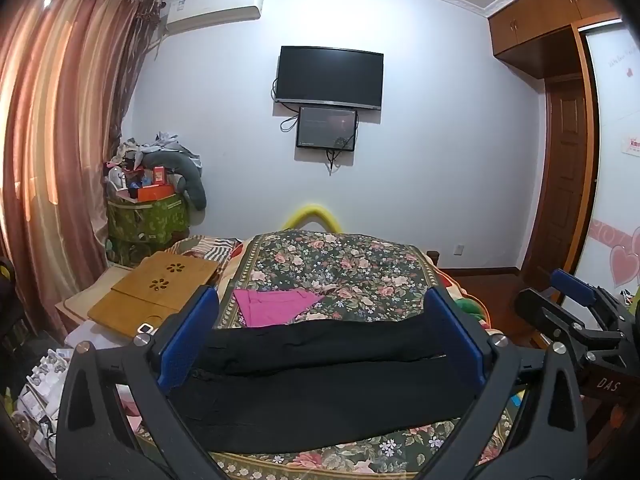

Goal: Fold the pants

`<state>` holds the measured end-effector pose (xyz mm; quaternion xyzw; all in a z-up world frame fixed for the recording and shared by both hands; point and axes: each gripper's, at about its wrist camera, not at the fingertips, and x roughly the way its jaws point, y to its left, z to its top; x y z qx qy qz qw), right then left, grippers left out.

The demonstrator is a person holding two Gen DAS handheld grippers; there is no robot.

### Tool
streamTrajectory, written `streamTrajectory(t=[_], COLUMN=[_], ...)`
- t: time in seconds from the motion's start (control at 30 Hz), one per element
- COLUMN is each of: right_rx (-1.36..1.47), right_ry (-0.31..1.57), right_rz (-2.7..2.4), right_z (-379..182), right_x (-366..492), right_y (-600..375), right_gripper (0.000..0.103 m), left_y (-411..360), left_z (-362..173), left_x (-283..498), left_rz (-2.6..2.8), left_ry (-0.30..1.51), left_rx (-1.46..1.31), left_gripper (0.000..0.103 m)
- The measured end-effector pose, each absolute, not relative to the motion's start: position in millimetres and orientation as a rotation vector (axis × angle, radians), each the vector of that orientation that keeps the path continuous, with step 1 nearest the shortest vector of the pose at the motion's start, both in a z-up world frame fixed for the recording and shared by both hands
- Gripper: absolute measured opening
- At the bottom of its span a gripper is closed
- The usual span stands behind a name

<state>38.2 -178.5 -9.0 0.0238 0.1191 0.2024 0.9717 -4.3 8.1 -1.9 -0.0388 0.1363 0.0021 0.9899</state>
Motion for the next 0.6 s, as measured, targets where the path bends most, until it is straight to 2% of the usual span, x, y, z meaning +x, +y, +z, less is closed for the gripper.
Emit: streamTrajectory(t=[0.6], right_rx=[0.049], right_ry=[0.245], right_rz=[0.409], right_z=[-8.3], right_x=[48.0], right_y=[-188.0], right_gripper=[0.103], left_y=[11.7], left_z=[-8.6], left_x=[1.9], left_rz=[0.004], left_ry=[0.291], left_rx=[-0.086], left_gripper=[0.103])
